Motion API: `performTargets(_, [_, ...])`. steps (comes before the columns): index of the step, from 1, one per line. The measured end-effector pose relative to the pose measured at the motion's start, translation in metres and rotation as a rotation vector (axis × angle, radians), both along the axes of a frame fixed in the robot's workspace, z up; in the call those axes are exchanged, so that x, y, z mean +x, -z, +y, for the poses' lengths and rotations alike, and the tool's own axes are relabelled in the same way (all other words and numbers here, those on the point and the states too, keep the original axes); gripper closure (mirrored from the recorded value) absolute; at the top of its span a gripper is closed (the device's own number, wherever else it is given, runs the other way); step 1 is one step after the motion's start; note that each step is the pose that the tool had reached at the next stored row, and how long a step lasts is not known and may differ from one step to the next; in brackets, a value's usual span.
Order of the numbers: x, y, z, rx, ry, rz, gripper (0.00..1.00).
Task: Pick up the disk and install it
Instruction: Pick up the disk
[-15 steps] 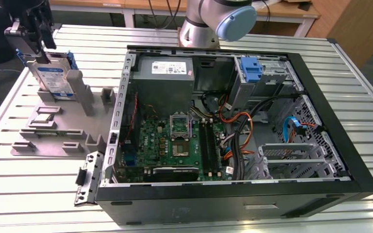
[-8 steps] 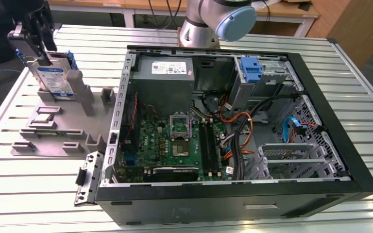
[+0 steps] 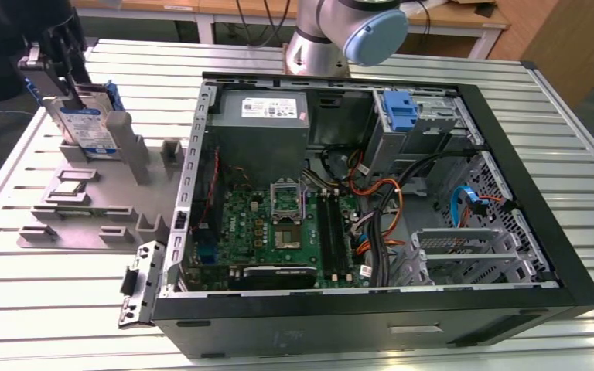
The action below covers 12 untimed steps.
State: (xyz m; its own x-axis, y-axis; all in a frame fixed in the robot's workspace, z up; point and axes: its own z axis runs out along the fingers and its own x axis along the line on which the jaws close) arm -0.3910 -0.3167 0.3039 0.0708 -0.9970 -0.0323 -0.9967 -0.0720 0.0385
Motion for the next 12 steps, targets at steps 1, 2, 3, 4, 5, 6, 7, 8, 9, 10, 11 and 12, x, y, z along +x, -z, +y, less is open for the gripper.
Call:
performTargets(1, [0.0,0.0014,0.0,0.0,-0.004,-0.0006,0.41])
performTargets(2, [0.0,0.0026,0.0,0.0,-0.008,-0.0008,0.41])
performTargets(3, [0.0,0.0037,0.0,-0.0001,-0.011,-0.001,0.41])
performTargets(4, [0.0,0.0045,0.0,-0.0001,-0.014,-0.0011,0.41])
performTargets(5, [0.0,0.0048,0.0,-0.0001,-0.016,-0.001,0.41])
performTargets(6, [0.0,0.0048,0.0,-0.0001,-0.016,-0.001,0.41])
performTargets(7, [0.0,0.0048,0.0,-0.0002,-0.016,-0.0009,0.41])
performTargets(8, [-0.0001,0.005,0.0,-0.0002,-0.016,-0.0009,0.41])
performTargets(9, [0.0,0.0055,0.0,0.0,-0.016,-0.0013,0.41])
performTargets(10, [0.0,0.0059,0.0002,0.0001,-0.016,-0.0014,0.41])
performTargets(11, [-0.0001,0.0059,0.001,0.0,-0.016,-0.0011,0.41])
performTargets(12, [-0.0001,0.0059,0.0017,0.0,-0.016,-0.0012,0.41])
